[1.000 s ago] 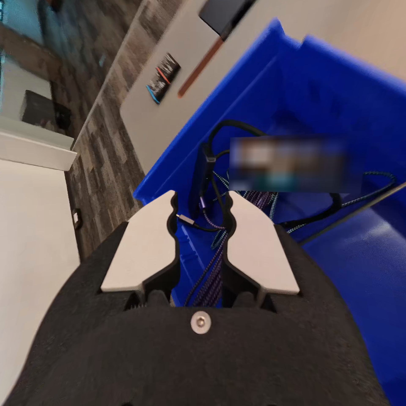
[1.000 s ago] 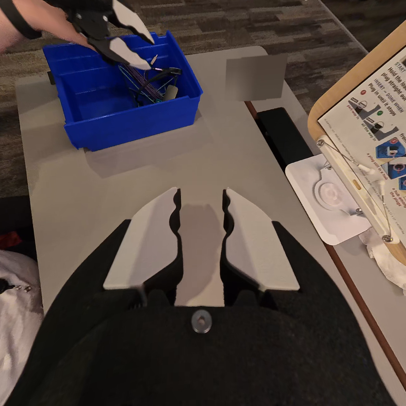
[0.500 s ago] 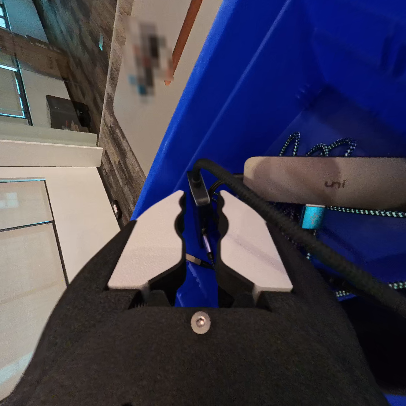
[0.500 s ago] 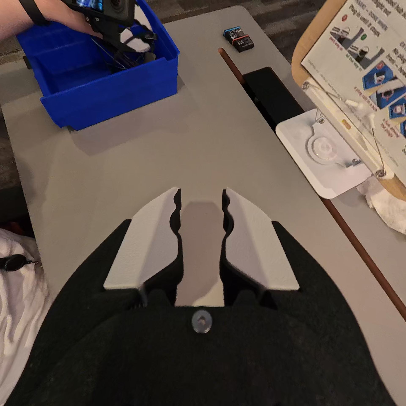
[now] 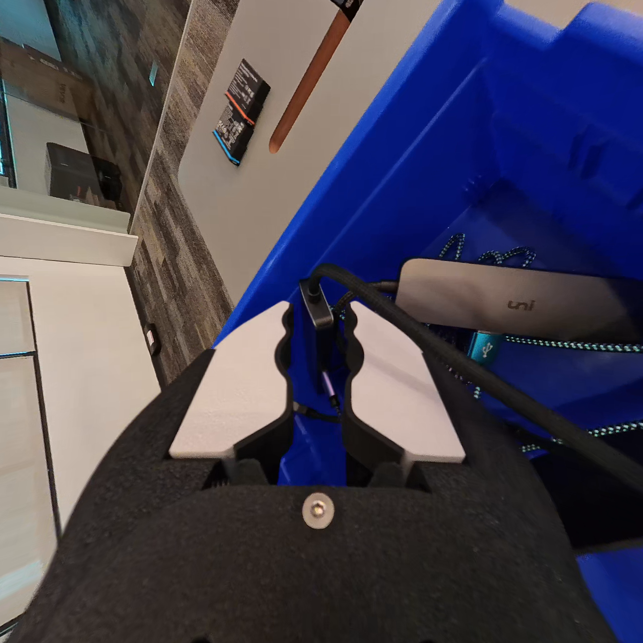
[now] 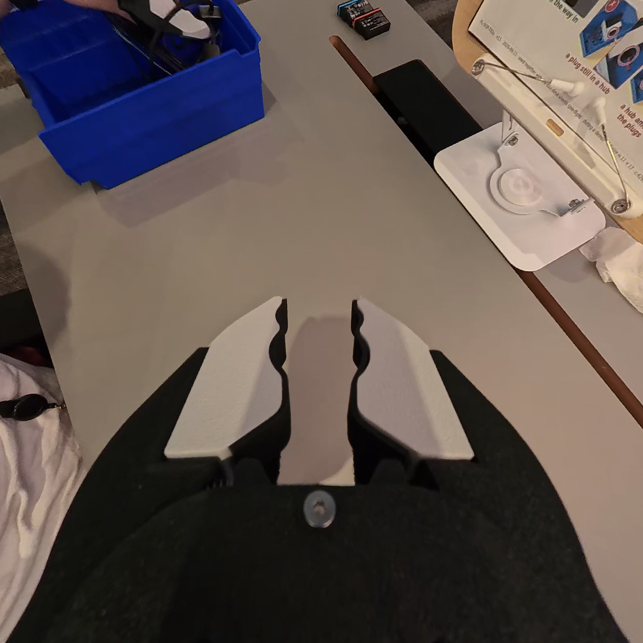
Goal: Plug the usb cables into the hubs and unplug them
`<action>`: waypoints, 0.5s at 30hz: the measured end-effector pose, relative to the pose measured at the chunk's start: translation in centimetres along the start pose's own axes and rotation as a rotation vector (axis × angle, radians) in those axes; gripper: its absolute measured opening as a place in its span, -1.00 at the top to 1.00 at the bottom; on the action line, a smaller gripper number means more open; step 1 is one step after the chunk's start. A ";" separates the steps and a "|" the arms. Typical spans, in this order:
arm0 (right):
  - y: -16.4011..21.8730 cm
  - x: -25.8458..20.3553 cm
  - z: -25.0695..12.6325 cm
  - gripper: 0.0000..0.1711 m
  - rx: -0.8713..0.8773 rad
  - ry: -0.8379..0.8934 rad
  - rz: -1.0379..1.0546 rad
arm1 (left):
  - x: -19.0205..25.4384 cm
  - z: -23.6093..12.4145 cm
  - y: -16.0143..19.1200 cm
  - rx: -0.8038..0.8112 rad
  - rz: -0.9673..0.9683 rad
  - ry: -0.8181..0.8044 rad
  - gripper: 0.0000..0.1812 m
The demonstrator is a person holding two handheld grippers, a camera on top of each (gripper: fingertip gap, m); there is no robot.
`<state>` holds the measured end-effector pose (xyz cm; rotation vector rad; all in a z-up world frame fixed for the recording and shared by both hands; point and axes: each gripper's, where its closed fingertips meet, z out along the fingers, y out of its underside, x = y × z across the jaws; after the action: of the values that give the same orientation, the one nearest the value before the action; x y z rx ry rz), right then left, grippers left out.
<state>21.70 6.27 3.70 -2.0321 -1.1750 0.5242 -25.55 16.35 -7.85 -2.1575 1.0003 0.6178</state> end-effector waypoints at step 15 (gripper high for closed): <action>0.5 -0.2 0.7 0.60 -0.047 0.010 -0.023 | 0.1 -2.8 0.5 0.032 -0.003 0.109 0.75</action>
<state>21.45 6.22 2.87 -2.0562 -1.2137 0.4781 -25.53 14.01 -6.29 -2.1831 1.0573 0.4834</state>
